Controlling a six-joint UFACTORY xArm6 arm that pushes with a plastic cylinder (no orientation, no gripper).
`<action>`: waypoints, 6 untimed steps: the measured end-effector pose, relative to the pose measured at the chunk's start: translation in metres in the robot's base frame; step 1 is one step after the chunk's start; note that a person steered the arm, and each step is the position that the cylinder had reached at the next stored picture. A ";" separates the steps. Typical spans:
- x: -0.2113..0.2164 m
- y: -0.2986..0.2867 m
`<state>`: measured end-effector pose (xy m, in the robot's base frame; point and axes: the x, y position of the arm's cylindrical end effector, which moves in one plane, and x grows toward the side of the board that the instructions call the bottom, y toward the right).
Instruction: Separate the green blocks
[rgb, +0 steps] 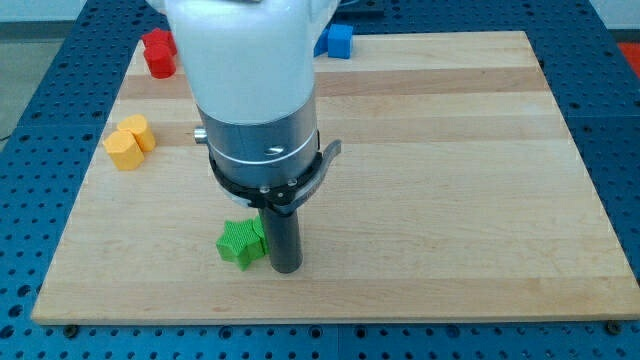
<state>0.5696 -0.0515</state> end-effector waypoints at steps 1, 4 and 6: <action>0.000 0.035; -0.018 -0.074; -0.015 -0.068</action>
